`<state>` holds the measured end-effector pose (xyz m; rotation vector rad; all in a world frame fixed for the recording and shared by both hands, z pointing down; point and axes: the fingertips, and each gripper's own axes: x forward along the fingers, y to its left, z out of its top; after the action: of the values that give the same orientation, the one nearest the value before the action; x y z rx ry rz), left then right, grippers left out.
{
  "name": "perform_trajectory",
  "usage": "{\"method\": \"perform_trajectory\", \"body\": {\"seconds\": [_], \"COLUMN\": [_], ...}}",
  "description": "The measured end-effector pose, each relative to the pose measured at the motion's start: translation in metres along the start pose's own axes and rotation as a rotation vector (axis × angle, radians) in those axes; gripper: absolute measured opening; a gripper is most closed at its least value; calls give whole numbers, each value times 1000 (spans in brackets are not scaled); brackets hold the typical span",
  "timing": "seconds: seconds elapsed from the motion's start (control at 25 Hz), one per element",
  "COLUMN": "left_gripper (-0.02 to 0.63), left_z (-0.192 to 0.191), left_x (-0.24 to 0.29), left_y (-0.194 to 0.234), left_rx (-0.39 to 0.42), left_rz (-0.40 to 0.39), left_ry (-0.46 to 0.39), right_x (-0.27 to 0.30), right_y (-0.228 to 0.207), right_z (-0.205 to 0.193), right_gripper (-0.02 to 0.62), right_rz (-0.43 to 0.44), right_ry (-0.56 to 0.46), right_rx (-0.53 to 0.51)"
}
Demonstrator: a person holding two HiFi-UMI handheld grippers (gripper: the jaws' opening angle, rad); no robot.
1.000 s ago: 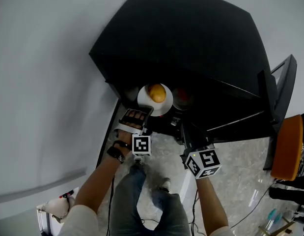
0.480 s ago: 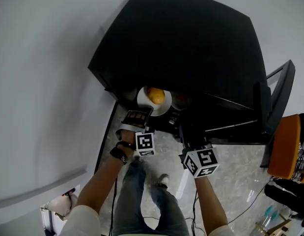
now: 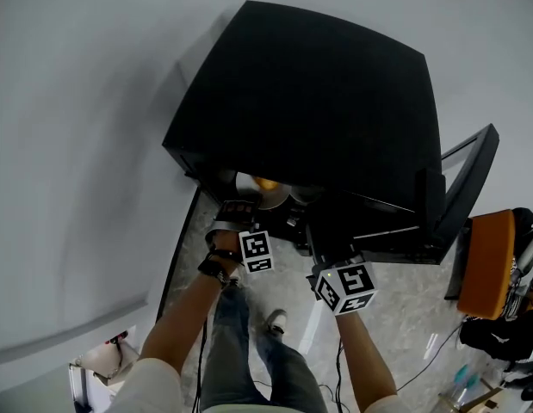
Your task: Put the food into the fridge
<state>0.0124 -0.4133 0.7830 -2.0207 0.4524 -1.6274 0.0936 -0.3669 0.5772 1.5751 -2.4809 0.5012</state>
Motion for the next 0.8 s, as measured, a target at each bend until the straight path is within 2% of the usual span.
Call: {"method": "perform_trajectory", "body": {"seconds": [0.2,0.48,0.68,0.8], "left_gripper": [424,436,410,369], "left_z": [4,9,8,3], "left_x": [1,-18,-40,-51], "left_y": [0,8,11,15], "left_rx": [-40,-76,-106,-120], "left_rz": [-31,-2,26,38], "left_ry": [-13,-58,-74,-74], "right_x": [-5,-12,-21,-25], "right_y": [-1,-1,8,9], "right_z": [10,18,18,23], "right_gripper": [6,6,6,6], "right_rz": [-6,-7,1,-3], "right_ry": [0,3,11,3], "right_rx": [4,0,-8,-9]}}
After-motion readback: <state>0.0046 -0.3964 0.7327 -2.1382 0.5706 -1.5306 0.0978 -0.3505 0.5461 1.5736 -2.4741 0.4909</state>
